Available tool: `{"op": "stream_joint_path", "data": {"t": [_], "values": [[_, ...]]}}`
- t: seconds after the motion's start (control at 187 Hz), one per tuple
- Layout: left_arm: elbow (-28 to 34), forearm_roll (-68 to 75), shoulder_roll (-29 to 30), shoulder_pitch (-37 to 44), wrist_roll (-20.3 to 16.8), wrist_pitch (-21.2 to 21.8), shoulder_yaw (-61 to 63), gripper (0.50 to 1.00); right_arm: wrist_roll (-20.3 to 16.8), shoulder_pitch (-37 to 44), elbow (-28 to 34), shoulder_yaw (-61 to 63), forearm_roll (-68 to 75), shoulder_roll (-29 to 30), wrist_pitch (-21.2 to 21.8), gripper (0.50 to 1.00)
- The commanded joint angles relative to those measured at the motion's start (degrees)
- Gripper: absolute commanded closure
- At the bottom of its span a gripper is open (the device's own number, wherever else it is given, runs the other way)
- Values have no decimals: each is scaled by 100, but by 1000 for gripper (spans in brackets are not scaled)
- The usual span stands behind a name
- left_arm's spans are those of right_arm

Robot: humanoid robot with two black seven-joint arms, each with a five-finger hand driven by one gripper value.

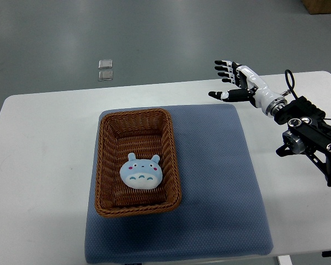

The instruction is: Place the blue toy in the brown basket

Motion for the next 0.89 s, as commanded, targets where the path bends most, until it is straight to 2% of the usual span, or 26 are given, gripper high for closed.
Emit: {"op": "stream_joint_path", "data": {"t": [0.0,0.214,0.492,0.888], "values": [[0,0,0,2,0,1,-17,500,-39,-181,1,155,687,91,-179,638],[-9,0,0,2,0,1,-26,500,-4,-480,10,638,1829,389,-302,636],[8,0,0,2,0,10,-17,500,23,-691,10,1394,1874,776,-249,634],[8,0,0,2,0,10,-17,500,40,-744,1,1420,1856,741,-293,628]]}}
